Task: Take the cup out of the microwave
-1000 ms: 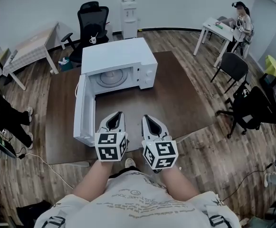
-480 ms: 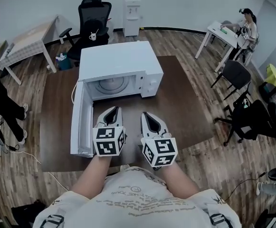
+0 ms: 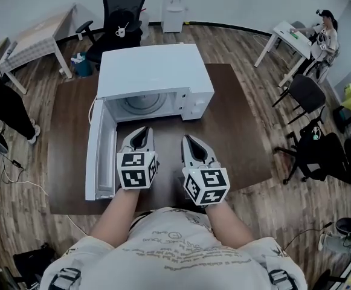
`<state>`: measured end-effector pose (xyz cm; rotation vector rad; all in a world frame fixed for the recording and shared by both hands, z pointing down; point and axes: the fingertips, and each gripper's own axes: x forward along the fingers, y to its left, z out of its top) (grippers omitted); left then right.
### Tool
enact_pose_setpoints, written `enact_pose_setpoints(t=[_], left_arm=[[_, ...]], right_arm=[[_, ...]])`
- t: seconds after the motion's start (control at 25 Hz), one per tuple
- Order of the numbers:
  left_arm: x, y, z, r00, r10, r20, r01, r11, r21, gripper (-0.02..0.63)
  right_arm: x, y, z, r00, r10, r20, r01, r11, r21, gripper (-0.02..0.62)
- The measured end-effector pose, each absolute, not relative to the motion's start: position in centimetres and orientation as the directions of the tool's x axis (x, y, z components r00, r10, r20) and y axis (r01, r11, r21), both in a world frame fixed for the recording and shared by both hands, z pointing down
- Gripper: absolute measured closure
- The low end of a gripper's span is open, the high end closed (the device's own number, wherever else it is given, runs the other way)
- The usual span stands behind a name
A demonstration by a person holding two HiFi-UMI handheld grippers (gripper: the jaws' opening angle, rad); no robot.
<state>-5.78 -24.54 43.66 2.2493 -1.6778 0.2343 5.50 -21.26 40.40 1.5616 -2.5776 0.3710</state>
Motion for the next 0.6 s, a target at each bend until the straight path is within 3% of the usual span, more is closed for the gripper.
enact_pose_setpoints(t=[0.6], left_arm=[[-9.2, -32.5, 48.5, 0.178, -0.929, 0.326, -0.981, -0.141, 0.135, 0.589]], right_arm=[[7.2, -27.5, 42.6, -0.551, -0.787, 0.279, -0.834, 0.51, -0.209, 0.58]])
